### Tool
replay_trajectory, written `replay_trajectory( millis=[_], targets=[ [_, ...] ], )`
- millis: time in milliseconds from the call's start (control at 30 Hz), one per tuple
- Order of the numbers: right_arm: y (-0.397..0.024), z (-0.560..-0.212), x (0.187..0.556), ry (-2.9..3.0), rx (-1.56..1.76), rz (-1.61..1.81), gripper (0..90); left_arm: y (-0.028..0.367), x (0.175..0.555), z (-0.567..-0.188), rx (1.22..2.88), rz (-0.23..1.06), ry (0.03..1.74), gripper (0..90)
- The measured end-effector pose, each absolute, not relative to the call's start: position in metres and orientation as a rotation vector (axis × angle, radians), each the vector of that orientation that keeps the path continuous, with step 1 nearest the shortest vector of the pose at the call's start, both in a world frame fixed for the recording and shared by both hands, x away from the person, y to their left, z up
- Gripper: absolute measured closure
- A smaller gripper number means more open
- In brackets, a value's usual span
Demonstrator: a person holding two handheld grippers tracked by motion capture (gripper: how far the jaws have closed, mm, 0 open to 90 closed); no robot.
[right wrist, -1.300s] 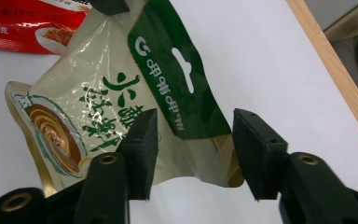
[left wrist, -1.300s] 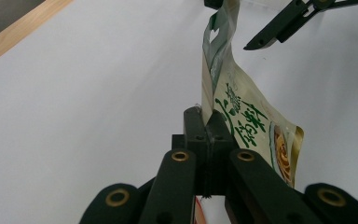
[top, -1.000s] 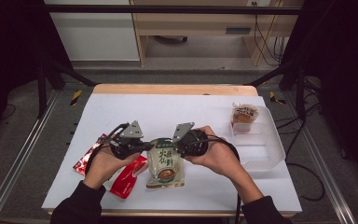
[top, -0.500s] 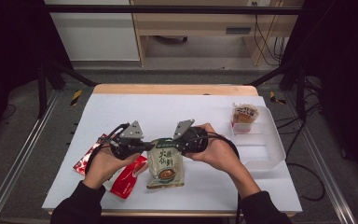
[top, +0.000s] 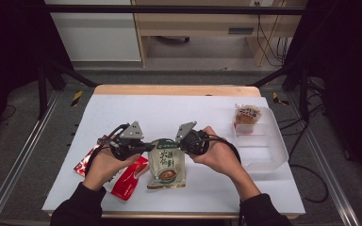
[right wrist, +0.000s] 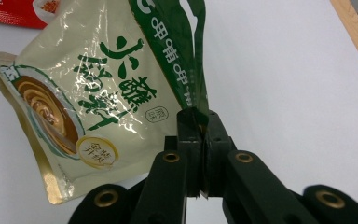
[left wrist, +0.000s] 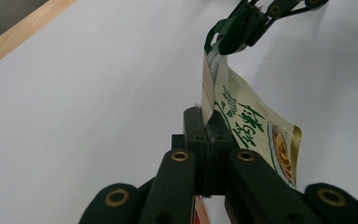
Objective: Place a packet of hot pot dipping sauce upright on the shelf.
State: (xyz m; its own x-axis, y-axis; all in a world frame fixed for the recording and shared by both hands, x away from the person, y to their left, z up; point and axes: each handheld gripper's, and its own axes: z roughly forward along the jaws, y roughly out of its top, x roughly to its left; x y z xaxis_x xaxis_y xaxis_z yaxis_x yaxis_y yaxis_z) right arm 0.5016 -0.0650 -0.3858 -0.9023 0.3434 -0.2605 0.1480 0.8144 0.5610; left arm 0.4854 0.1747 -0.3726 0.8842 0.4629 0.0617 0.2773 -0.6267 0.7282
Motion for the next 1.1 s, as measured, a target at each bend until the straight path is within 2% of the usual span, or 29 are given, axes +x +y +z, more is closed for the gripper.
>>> replay_trajectory(
  millis=[67, 133, 200, 267, 433, 567, 867, 1100],
  targets=[
    [-0.064, -0.386, 0.501, 2.650, 0.372, 0.780, 89.7, 0.176, 0.486, -0.374, 2.289, 0.312, 0.533, 88.6],
    [-0.064, -0.382, 0.498, 2.654, 0.350, 0.760, 90.0, 0.179, 0.487, -0.376, 2.273, 0.316, 0.553, 82.7],
    [-0.065, -0.379, 0.495, 2.647, 0.341, 0.741, 90.0, 0.182, 0.487, -0.376, 2.246, 0.335, 0.578, 73.8],
    [-0.068, -0.375, 0.493, 2.647, 0.337, 0.730, 90.0, 0.185, 0.487, -0.375, 2.229, 0.355, 0.603, 57.9],
    [-0.077, -0.364, 0.488, 2.625, 0.340, 0.744, 90.0, 0.193, 0.487, -0.378, 2.233, 0.366, 0.618, 39.2],
    [-0.084, -0.355, 0.484, 2.616, 0.328, 0.752, 90.0, 0.202, 0.488, -0.383, 2.237, 0.378, 0.658, 31.4],
    [-0.090, -0.337, 0.479, 2.595, 0.298, 0.769, 90.0, 0.223, 0.490, -0.388, 2.220, 0.394, 0.738, 22.0],
    [-0.096, -0.324, 0.486, 2.544, 0.292, 0.750, 90.0, 0.236, 0.492, -0.389, 2.215, 0.416, 0.775, 18.4]
  ],
)
